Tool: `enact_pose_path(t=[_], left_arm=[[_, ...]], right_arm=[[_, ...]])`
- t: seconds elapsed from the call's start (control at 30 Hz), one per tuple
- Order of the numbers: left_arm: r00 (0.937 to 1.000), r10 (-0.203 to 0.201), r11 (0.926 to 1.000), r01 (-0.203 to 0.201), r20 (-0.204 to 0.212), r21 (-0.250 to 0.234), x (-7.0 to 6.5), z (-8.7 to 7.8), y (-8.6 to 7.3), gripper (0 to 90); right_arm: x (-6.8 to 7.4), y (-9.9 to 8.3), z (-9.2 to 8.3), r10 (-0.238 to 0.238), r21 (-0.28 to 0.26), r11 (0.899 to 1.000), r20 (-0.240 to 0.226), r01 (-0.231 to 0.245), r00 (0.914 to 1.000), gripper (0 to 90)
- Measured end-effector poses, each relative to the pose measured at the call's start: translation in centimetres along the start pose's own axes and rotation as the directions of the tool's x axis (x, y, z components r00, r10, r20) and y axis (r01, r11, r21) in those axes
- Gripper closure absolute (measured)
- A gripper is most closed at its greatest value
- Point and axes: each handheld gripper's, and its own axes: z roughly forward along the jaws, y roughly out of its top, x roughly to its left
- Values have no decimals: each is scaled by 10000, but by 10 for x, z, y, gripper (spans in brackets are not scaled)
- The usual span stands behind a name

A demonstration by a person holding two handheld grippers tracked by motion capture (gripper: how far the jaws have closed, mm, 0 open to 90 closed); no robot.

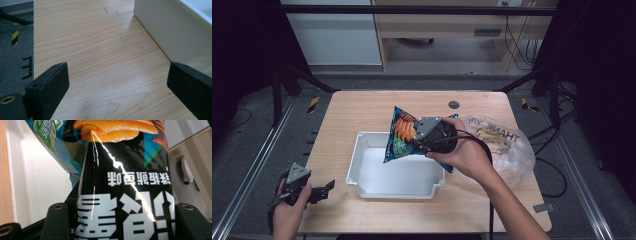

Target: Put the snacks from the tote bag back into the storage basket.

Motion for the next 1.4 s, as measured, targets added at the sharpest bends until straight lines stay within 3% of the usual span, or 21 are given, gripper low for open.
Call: enact_pose_path(t=[0.67,0.9,1.4], left_arm=[[10000,82,9999,-82,29,74,0,0,0,37],[10000,90,10000,-90,-12,33,-1,0,0,37],[9999,117,9999,-117,3,22,0,0,1,37]], right_arm=[[9,10,17,-173,66,9998,-458,176,9988,414],[15,14,25,-423,234,9987,-764,443,9962,415],[19,19,35,-620,340,9973,-943,655,9936,415]])
